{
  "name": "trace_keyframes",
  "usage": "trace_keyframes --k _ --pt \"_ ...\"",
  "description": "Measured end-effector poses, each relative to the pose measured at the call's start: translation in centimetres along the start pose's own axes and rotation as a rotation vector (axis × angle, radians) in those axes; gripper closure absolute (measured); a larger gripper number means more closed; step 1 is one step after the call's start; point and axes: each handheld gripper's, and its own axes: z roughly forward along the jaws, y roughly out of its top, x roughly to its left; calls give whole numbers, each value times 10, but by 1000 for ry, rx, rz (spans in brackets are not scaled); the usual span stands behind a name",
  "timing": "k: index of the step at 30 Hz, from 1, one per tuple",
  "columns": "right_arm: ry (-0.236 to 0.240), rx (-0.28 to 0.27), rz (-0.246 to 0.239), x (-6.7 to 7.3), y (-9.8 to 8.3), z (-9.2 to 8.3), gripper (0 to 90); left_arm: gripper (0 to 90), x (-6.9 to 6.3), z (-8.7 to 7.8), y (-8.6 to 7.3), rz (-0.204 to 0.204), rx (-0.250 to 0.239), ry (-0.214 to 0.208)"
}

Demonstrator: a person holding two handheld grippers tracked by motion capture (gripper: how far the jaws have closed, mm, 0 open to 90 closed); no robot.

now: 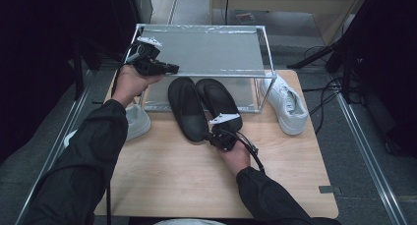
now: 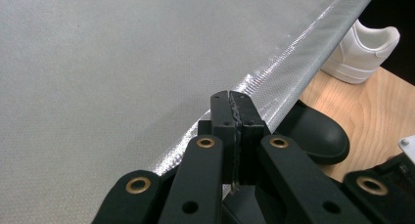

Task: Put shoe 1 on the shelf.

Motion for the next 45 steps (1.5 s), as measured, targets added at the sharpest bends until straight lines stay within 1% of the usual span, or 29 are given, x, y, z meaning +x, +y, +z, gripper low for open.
trace_keyframes --k 1,2,6,7,12,13,16,18,19,20,21,22,24,26,28,33,36,38,40,41,44,45 --pt "0 0 0 0 0 0 900 900 0 0 0 0 0 0" --pt "5 0 10 2 2 3 900 900 -1 0 0 2 3 3" --pt "11 -3 13 5 4 7 900 900 -1 0 1 3 5 2" --pt "15 -9 12 7 5 10 900 900 0 0 1 0 5 1" --pt "16 -20 18 9 8 15 900 900 0 0 1 3 6 0" --pt "20 -18 29 9 10 18 900 900 0 0 1 3 6 1" --pt "15 -18 27 10 13 20 900 900 0 0 1 0 5 0" --pt "12 -24 22 11 15 22 900 900 0 0 1 -1 5 0" --pt "-1 -24 10 12 17 23 900 900 0 0 0 0 4 0" --pt "-24 -27 -27 14 20 24 900 900 0 0 0 -3 3 -1" --pt "-24 -32 -33 14 22 25 900 900 0 0 0 -4 3 0" --pt "-16 -43 -17 14 26 26 900 900 0 0 0 -7 0 0" --pt "-12 -45 -13 13 28 27 900 900 0 1 0 -9 0 2" --pt "-14 -53 -2 12 32 30 900 900 0 0 0 -4 1 5" --pt "-16 -62 9 13 36 33 900 900 0 0 0 -7 -1 4" --pt "-3 -79 37 14 42 39 900 900 -1 0 0 -10 3 6" --pt "-2 -78 39 15 46 43 900 900 -1 0 1 -9 6 8" --pt "-7 -76 30 15 48 45 900 900 -1 0 1 -11 7 7" --pt "-13 -71 35 17 55 51 900 900 1 0 0 -18 6 -3" --pt "-12 -70 39 17 57 53 900 900 1 0 0 -20 5 -4" --pt "0 -79 75 15 62 60 900 900 1 0 0 -21 5 -4" --pt "0 -79 75 15 62 60 900 900 1 0 0 -21 5 -4"
